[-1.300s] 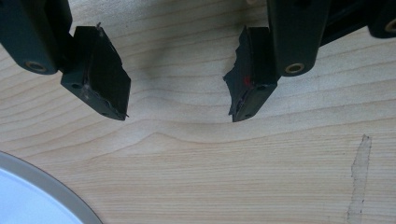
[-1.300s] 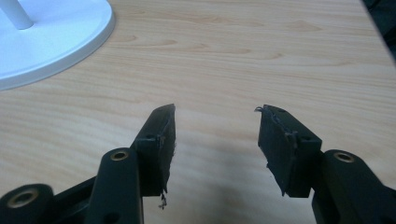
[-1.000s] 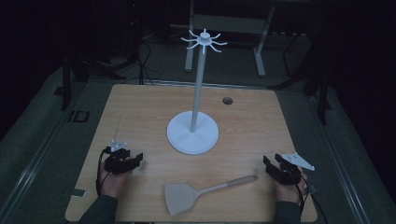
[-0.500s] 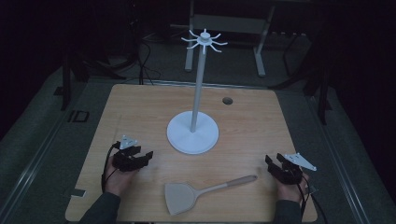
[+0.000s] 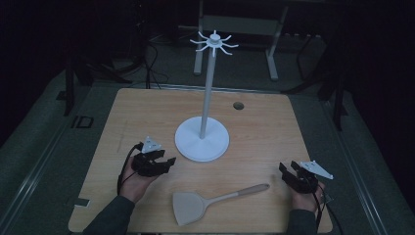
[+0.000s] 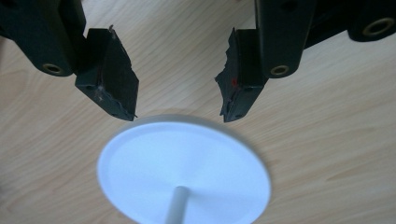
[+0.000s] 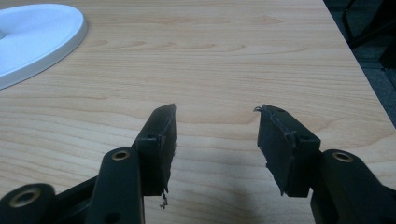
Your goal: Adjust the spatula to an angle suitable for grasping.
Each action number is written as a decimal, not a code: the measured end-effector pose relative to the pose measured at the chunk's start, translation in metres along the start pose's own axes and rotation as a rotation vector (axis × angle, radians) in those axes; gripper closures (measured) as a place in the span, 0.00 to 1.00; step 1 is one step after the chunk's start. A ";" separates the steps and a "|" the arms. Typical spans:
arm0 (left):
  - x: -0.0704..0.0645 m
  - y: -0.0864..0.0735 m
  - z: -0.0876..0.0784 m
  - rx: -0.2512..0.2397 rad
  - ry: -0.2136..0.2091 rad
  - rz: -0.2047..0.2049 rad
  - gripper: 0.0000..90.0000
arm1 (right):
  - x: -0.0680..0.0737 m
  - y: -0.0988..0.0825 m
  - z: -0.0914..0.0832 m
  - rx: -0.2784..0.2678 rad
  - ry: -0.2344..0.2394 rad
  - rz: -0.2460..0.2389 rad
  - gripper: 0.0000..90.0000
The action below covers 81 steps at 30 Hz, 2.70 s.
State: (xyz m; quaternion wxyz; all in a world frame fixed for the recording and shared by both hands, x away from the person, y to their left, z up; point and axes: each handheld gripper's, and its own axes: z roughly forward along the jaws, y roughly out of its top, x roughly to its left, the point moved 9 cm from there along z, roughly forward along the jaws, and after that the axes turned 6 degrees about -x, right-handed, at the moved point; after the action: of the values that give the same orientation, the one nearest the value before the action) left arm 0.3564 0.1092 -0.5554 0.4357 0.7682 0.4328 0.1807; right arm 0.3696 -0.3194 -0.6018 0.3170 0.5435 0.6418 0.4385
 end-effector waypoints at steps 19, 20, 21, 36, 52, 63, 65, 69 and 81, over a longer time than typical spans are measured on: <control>-0.056 0.014 0.027 0.079 -0.128 0.121 0.50 | -0.005 -0.001 0.000 -0.001 -0.011 0.012 0.52; -0.058 0.014 0.028 0.084 -0.133 0.127 0.50 | -0.005 -0.001 0.000 -0.001 -0.012 0.012 0.52; -0.061 0.014 0.029 0.089 -0.139 0.134 0.51 | -0.006 -0.001 0.000 -0.001 -0.012 0.012 0.52; -0.107 -0.007 0.047 0.199 -0.255 0.222 0.55 | -0.006 -0.003 0.001 0.004 -0.018 0.009 0.51; -0.144 -0.038 0.057 0.310 -0.341 0.332 0.58 | -0.008 -0.004 0.002 0.009 -0.024 0.009 0.50; -0.162 -0.043 0.060 0.329 -0.390 0.375 0.62 | -0.009 -0.005 0.003 0.010 -0.030 0.011 0.49; -0.165 -0.047 0.062 0.353 -0.388 0.415 0.69 | -0.009 -0.005 0.003 0.010 -0.031 0.010 0.49; -0.166 -0.050 0.062 0.374 -0.408 0.446 0.80 | -0.010 -0.005 0.003 0.009 -0.034 0.014 0.48; -0.132 -0.050 0.053 0.422 -0.385 0.526 0.86 | -0.011 -0.006 0.002 0.011 -0.041 0.020 0.48</control>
State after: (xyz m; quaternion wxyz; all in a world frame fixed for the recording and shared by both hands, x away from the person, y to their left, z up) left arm 0.2917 -0.0140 -0.6125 0.2800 0.9456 0.1589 0.0459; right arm 0.3712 -0.3296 -0.6083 0.3227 0.5603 0.6321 0.4270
